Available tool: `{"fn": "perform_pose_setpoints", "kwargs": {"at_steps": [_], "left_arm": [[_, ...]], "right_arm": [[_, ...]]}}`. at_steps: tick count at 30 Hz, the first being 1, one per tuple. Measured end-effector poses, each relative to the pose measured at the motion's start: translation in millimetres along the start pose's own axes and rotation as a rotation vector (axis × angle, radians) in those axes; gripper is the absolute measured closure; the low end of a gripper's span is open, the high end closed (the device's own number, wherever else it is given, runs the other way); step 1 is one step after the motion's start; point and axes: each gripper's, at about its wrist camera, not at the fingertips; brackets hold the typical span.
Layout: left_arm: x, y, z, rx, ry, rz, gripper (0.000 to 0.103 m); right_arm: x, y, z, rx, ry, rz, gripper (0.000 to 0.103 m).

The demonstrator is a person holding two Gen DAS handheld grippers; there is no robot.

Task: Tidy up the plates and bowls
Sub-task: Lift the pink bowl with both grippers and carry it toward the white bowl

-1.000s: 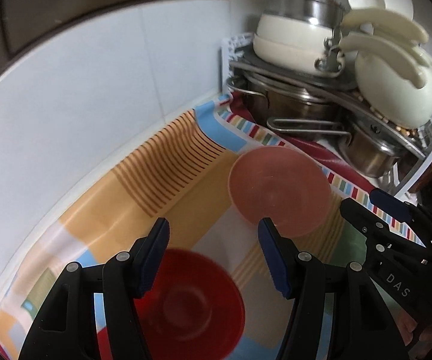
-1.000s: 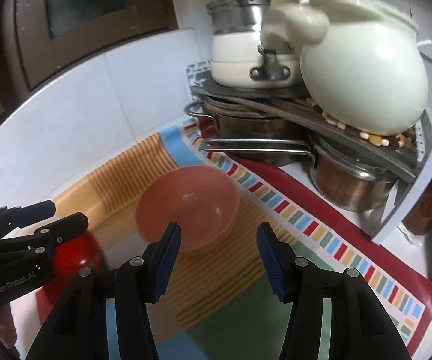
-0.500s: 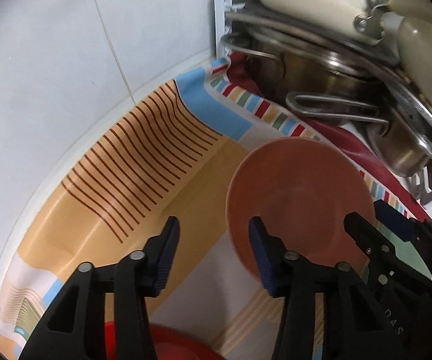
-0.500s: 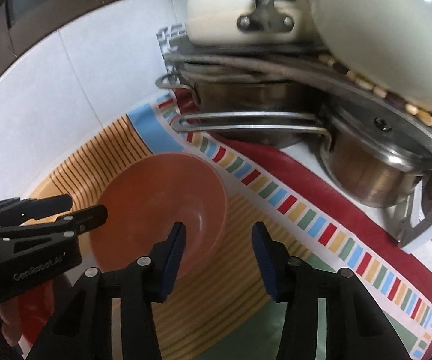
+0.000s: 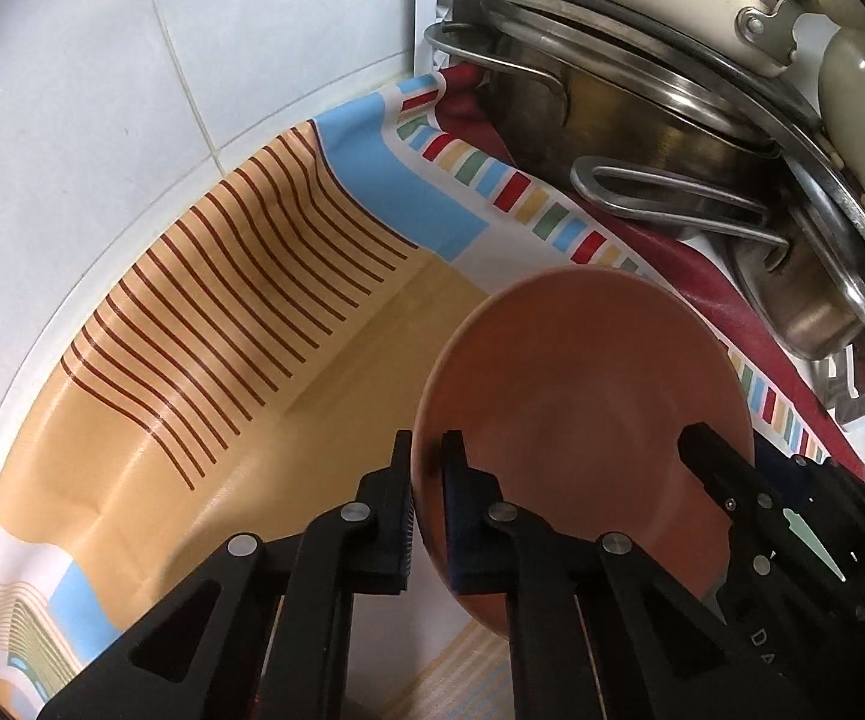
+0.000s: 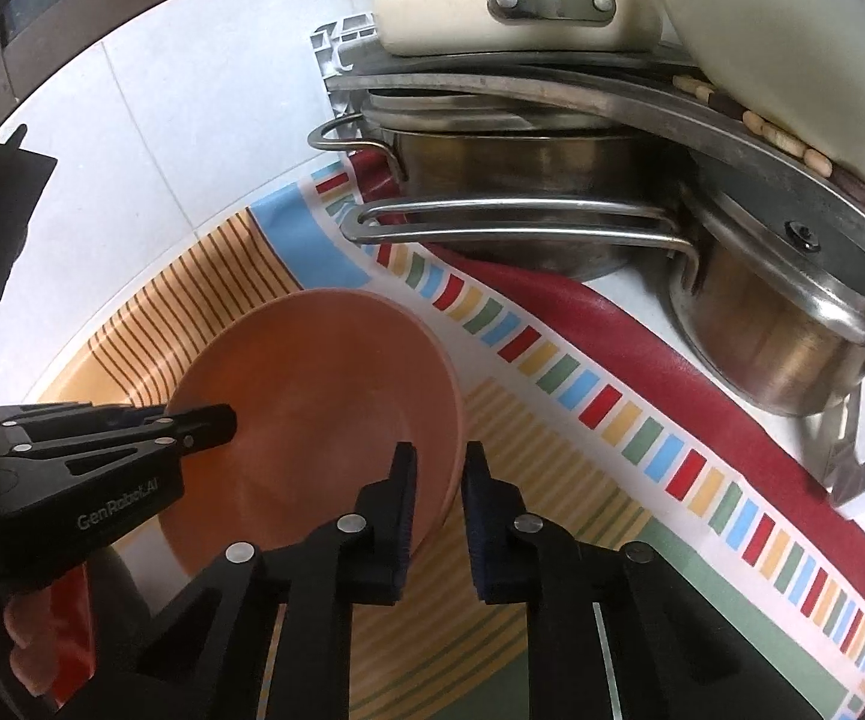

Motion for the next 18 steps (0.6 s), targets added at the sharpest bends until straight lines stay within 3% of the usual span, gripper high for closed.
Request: {"fn": "perform_pose_setpoints", "kwargs": {"at_steps": [8,18], "left_arm": [[-8,18,-1,-0.004,0.006,0.017,0.094],[-33,59,2,-0.012,0.012,0.053,0.094]], "right_arm": [[0,1,4,0.011,-0.038,-0.006,0.09],[-7,33,3,0.034,-0.029,0.003,0.09]]}}
Point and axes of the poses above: each gripper's, at about its wrist camera, not at the fingertips, and y roughly against the way its jaws point, z to its right, x to its top, and after that the axes turned 2 degrees about -y, right-handed
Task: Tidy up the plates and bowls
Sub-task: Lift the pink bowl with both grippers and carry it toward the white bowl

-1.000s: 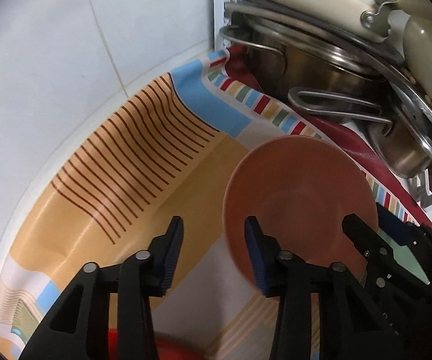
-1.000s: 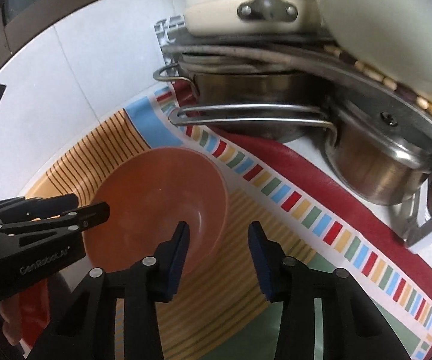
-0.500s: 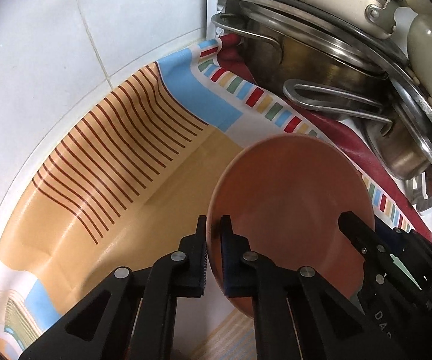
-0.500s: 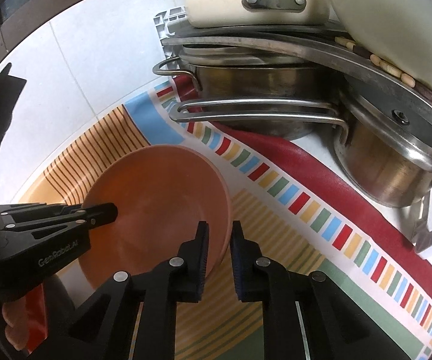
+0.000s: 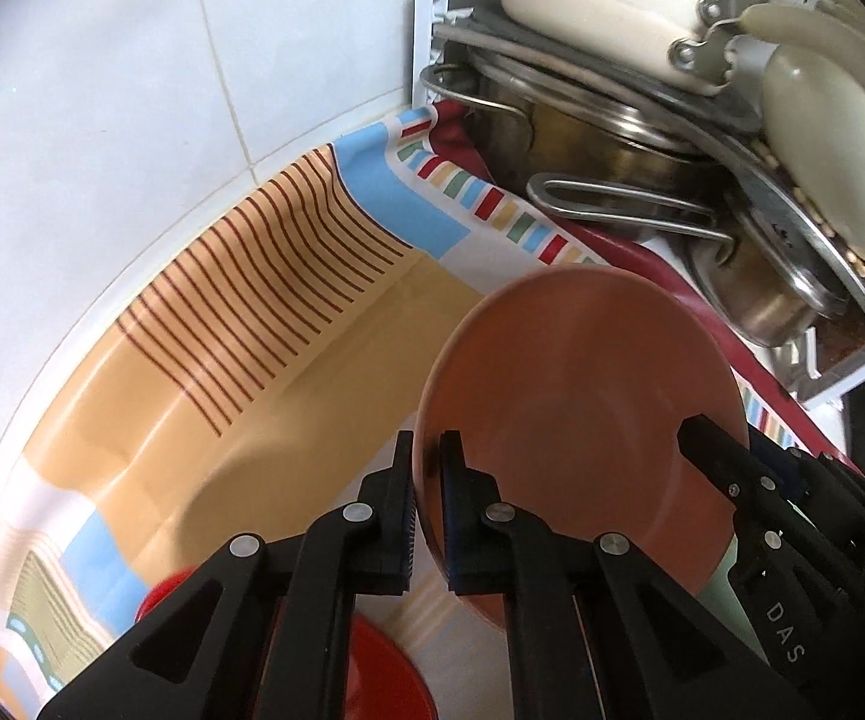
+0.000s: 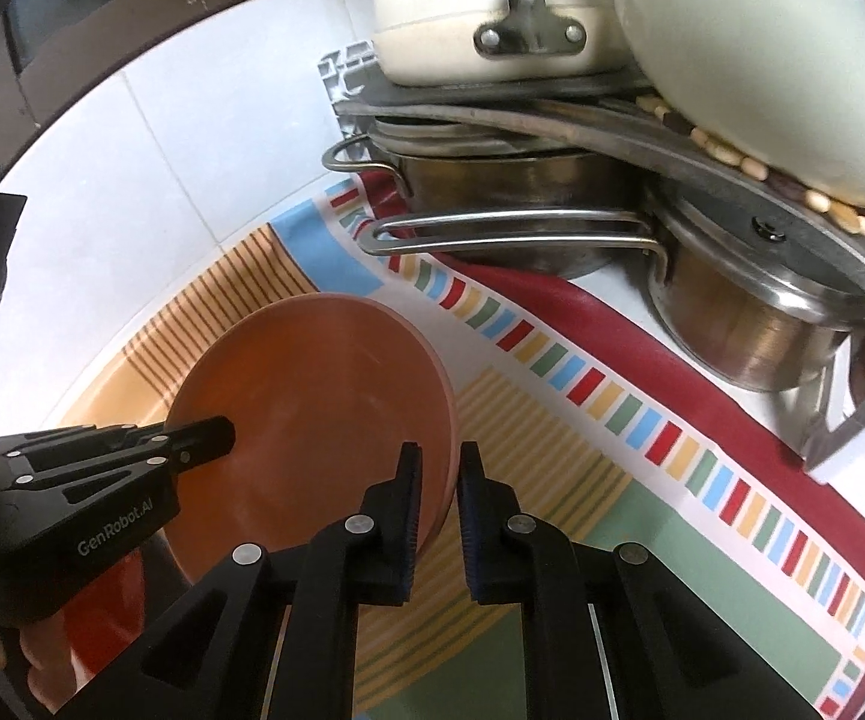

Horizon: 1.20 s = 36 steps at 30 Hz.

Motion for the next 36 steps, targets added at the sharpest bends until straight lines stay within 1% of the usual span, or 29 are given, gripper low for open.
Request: {"fn": "perform_pose_setpoints", "kwargs": {"at_steps": [6,13,14,19,23,30,36], "left_arm": [[-21,34,-2,0.002,0.03,0.035,0.094],[-61,68,-10,0.001,0.117,0.065,0.094],[-66,72,-11,-0.013,0.098,0.087,0.094],[-98,95,-18,0.009,0.156,0.099,0.094],[-122,113,-22,0.043,0.19,0.116,0.094],[-167,139,-31,0.06,0.269,0.13,0.094],[-212,158,-43,0.077,0.338,0.139,0.094]], "right_arm": [[-8,30,-6,0.014,0.026,0.015,0.09],[-25,67,-24,0.04,0.079,0.031,0.09],[-27,71,-26,0.045,0.086,0.031,0.09],[-45,93,-43,0.08,0.134,0.03,0.09],[-62,109,-56,0.104,0.179,0.023,0.09],[-92,129,-76,0.157,0.25,-0.008,0.09],[-117,149,-94,0.2,0.317,-0.017,0.09]]}}
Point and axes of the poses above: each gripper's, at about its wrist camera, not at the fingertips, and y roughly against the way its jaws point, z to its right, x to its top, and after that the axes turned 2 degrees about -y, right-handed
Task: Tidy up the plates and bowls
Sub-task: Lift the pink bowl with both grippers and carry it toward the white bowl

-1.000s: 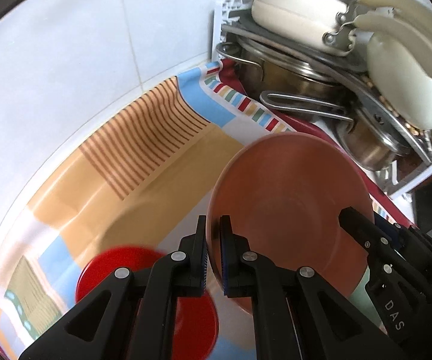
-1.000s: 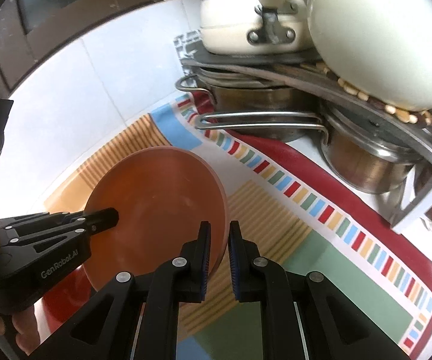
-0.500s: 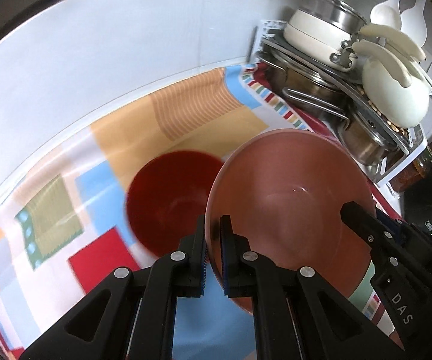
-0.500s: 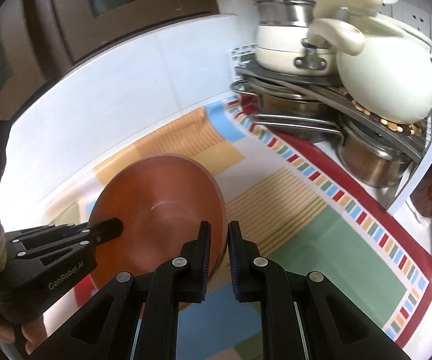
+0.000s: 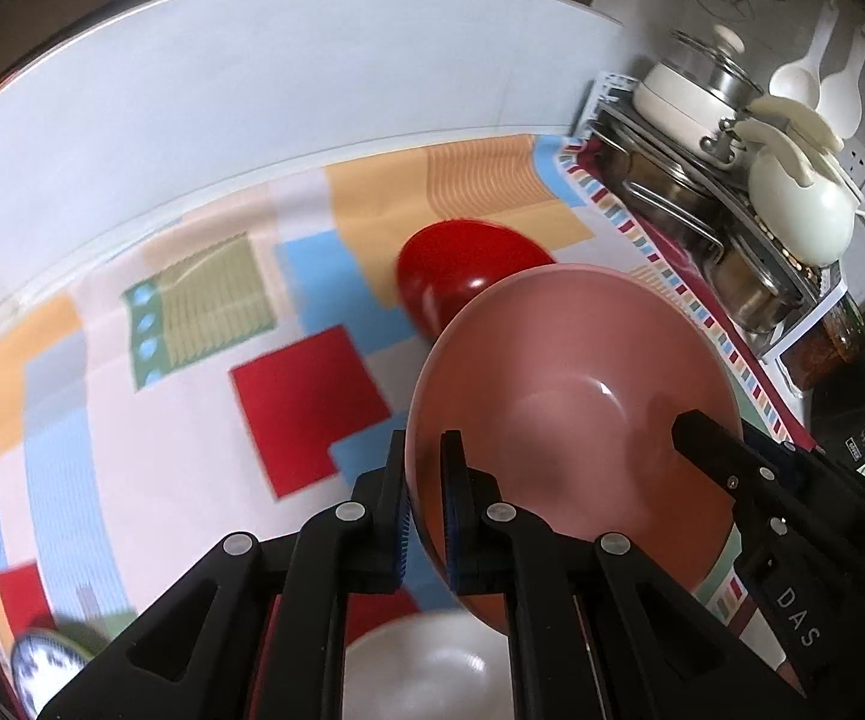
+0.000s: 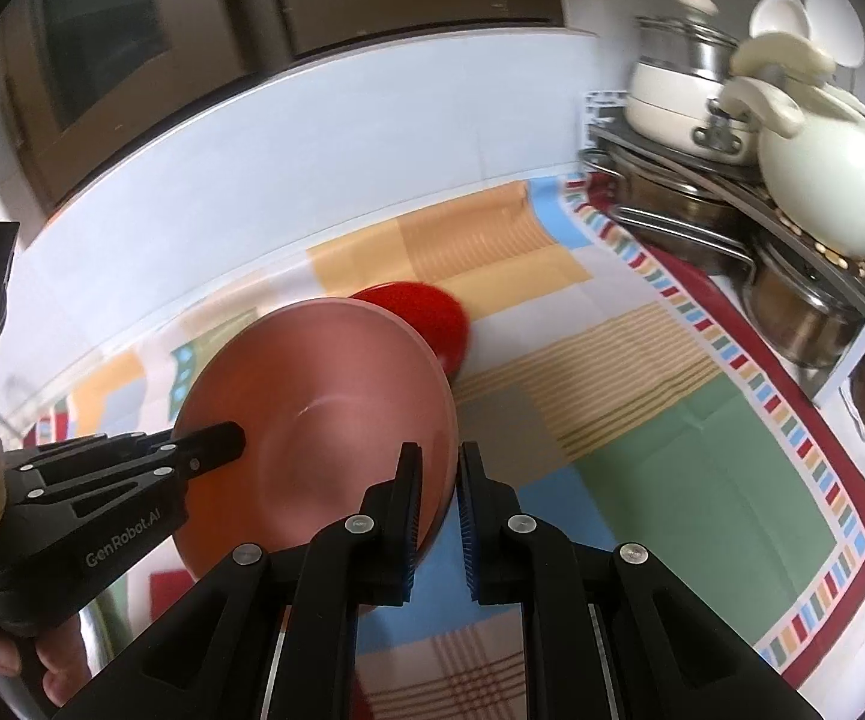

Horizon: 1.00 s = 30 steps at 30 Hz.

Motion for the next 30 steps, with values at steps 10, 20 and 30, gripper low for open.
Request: {"fn": "perform_pose_setpoints", "kwargs": {"at_steps": [10,20,30], "left_arm": [[-52,34,-33,0.045,0.11,0.031,0.093],[-88,47,-39,0.059,0.162,0.032,0.092],[-115,43,-38,0.064,0.173,-0.017,0.091]], "right_arm": [[-30,20,-38,0.069,0.099,-0.027,0.09],[-62,23,-54,0.118,0.155,-0.109,0.089],[-85,19,-52,0.132,0.185,-0.184,0.089]]}}
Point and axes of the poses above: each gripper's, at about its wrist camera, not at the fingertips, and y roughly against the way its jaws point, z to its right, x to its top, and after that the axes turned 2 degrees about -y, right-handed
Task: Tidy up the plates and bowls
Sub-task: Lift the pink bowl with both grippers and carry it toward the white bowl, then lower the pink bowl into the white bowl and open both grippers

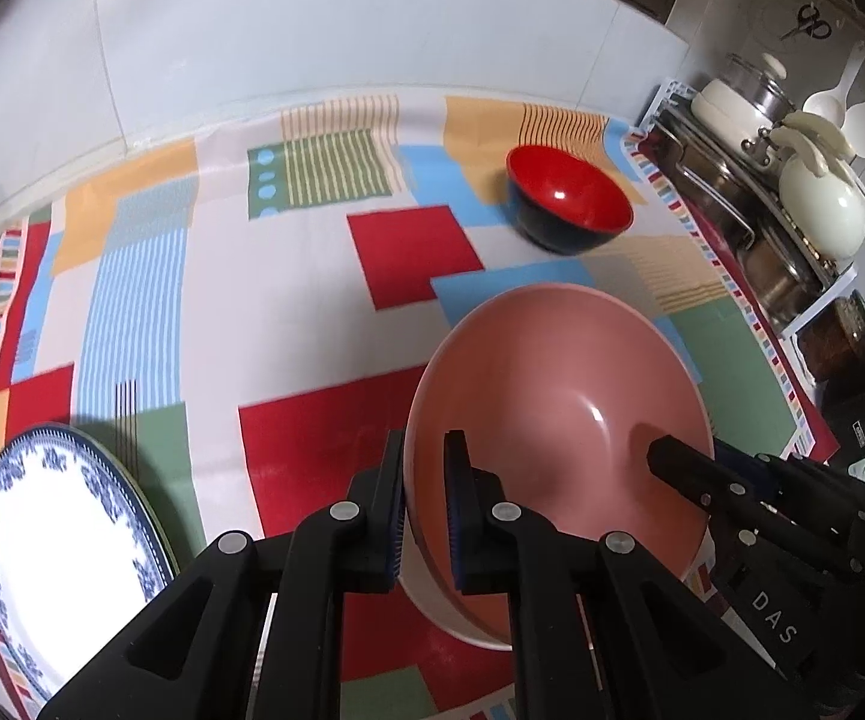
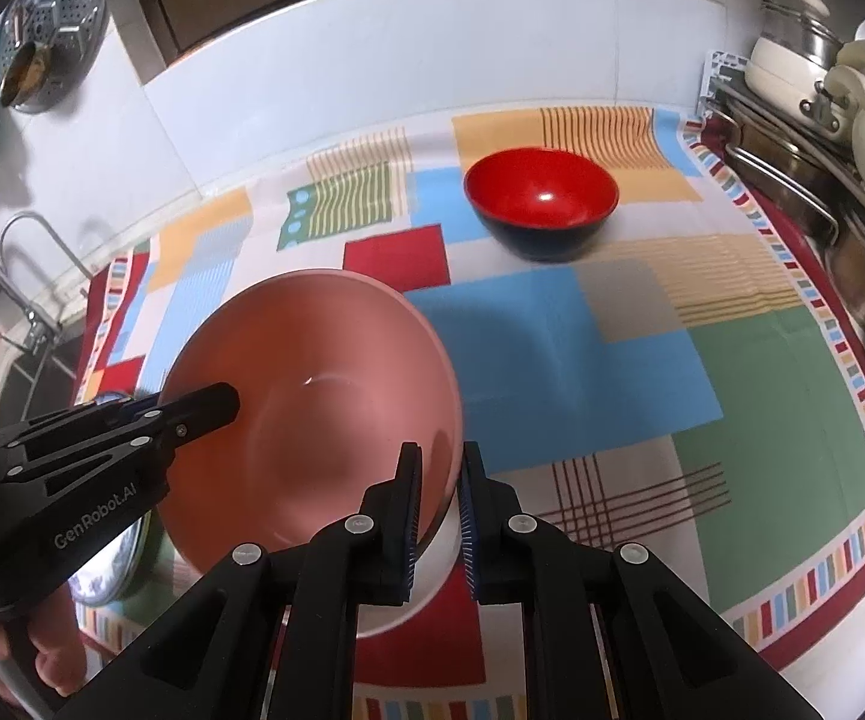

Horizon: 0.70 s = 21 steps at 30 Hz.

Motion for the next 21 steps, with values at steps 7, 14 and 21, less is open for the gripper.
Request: {"fn": "perform_pose_setpoints", "kwargs": {"at_steps": [7,14,21], "left_arm": [[-15,-12,-4,-0.011,0.026,-0.059,0.091],[-19,-20,-7,-0.029,0.035,-0.087,0.091],[-20,-22,-7,-0.03,0.036,-0.093,0.09]], "right_arm": [[-9,-7,-3,-0.006,0.025,-0.039,0.089],[-12,-13,-1,-0.009,0.027,-0.059,0.089],[-14,-20,1,-0.009,0.02,-0.078,0.089]]}}
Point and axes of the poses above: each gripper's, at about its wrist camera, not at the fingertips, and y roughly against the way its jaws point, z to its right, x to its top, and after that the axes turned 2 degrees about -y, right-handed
